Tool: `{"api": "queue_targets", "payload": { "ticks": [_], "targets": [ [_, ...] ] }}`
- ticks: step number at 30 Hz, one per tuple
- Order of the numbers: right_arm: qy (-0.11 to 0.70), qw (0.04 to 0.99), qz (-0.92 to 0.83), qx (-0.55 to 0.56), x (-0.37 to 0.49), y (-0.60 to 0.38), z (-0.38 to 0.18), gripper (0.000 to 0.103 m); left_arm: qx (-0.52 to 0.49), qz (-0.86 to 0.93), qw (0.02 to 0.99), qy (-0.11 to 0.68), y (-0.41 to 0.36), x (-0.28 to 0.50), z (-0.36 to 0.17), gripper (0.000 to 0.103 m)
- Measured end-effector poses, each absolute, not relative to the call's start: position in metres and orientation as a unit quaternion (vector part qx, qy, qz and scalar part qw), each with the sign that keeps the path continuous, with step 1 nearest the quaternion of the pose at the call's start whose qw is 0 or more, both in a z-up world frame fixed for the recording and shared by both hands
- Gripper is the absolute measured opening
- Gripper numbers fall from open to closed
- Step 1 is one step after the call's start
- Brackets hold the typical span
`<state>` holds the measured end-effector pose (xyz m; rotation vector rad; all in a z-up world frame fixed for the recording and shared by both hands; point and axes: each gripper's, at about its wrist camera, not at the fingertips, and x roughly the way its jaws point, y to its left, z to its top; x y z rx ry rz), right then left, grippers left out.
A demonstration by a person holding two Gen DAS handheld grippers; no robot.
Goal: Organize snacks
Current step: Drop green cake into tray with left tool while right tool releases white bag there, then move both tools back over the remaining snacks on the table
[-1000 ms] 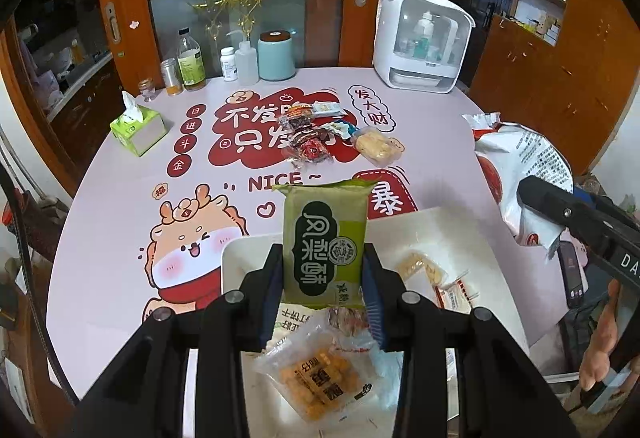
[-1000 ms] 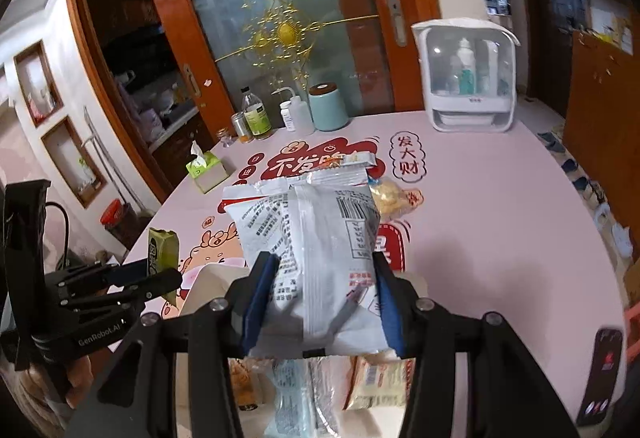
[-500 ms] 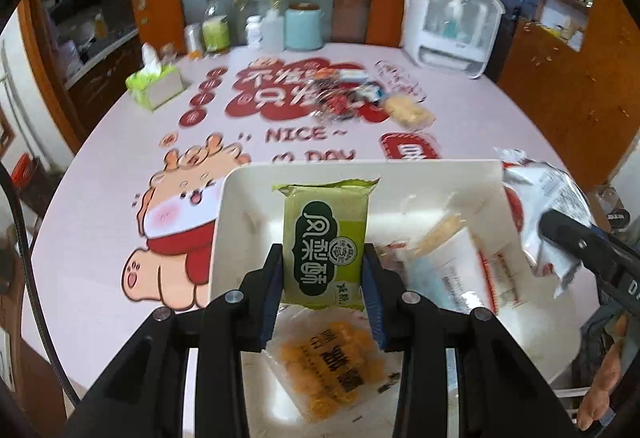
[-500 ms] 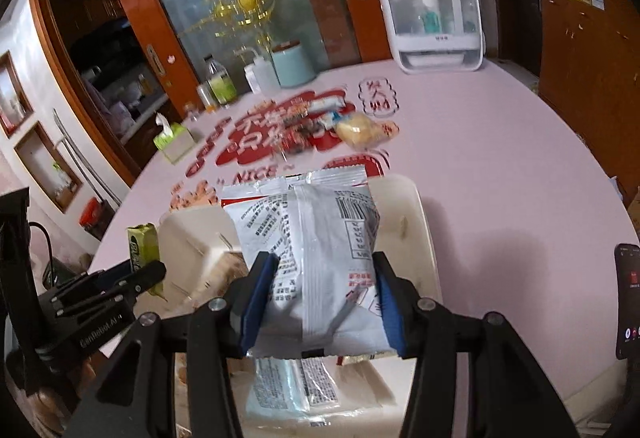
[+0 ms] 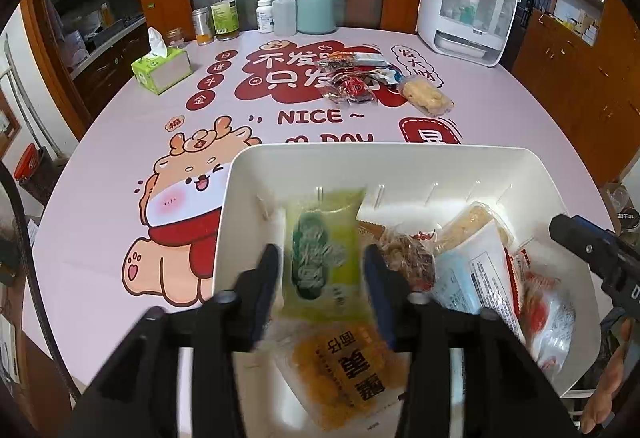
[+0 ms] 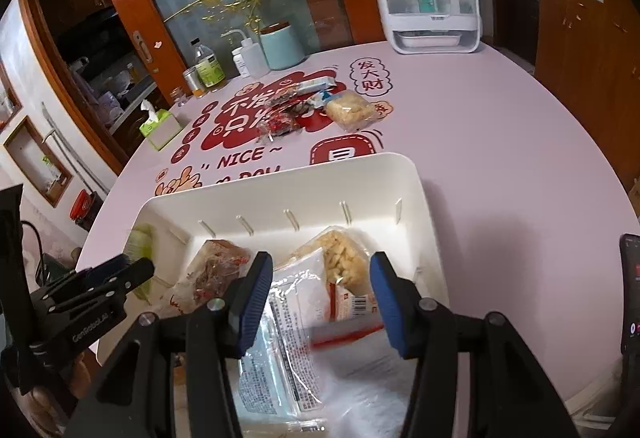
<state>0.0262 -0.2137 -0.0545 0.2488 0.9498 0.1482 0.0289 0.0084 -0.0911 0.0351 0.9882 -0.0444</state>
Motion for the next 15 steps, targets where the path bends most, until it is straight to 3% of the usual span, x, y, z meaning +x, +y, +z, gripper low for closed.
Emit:
{"api": "queue_targets", "payload": {
  "ticks": [2,3,15],
  "targets": [
    [0.455,0.881,0.069,0.114,0.026,-0.212,-0.054,0.051,0.019,-0.014,0.886,0.463,0.008,0.028,-0.088,0.083],
    [0.454,0.882,0.067,0.11,0.026,-0.211,-0.054,0.051,0.019,-0.01,0.89,0.455,0.008,0.027,-0.085,0.086],
    [0.461,0.878,0.074,0.105,0.029,-0.207,-0.057,0.051,0.037,-0.005,0.898,0.439,0.005,0.026,-0.077,0.088]
  ]
}}
